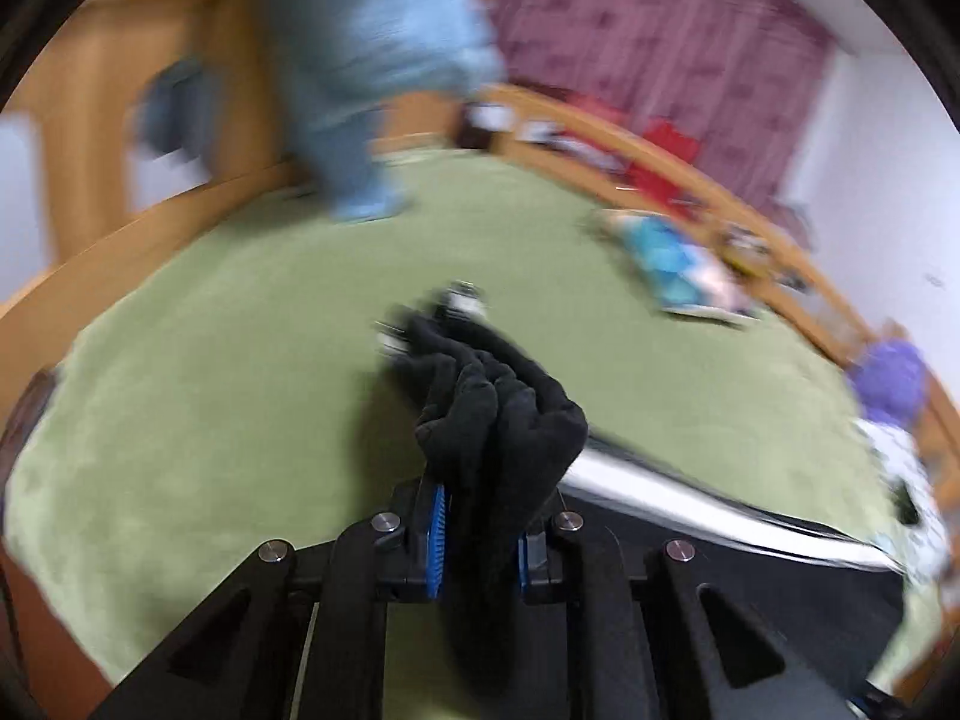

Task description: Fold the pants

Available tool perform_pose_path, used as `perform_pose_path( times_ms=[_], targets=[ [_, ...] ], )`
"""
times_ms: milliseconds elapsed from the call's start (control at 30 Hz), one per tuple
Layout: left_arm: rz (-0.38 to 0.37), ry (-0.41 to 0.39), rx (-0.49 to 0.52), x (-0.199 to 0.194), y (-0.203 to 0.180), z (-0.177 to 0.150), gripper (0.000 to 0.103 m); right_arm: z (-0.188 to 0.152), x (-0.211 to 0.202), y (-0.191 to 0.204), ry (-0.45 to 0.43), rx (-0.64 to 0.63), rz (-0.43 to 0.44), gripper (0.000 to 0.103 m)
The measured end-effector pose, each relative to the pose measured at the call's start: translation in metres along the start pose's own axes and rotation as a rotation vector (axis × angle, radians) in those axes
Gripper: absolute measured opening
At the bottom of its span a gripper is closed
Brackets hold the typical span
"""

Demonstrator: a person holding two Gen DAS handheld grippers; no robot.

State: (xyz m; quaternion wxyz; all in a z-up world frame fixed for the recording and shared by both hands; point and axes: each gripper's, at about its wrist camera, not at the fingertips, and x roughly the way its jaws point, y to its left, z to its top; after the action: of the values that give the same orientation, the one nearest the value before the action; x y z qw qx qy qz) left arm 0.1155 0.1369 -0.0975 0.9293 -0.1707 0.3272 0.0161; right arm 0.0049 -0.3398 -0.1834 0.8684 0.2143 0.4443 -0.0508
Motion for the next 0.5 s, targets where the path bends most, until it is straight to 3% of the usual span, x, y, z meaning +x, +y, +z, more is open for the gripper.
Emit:
perform_pose_path(
  times_ms=[100, 267, 433, 500],
  targets=[
    [-0.086, -0.037, 0.204, -0.029, -0.098, -0.007, 0.016, 0.008, -0.013, -0.015, -0.062, -0.010, -0.048, 0.065],
    [-0.286, 0.007, 0.366, -0.038, -0.234, -0.054, 0.016, 0.020, -0.034, -0.062, -0.109, 0.067, -0.032, 0.065],
    [-0.390, 0.136, 0.427, -0.006, -0.309, -0.126, 0.016, 0.021, -0.054, -0.100, -0.152, 0.105, -0.067, 0.065],
    [-0.373, 0.245, 0.453, 0.017, -0.320, -0.158, 0.022, 0.017, -0.057, -0.110, -0.153, 0.123, -0.055, 0.065]
  ],
)
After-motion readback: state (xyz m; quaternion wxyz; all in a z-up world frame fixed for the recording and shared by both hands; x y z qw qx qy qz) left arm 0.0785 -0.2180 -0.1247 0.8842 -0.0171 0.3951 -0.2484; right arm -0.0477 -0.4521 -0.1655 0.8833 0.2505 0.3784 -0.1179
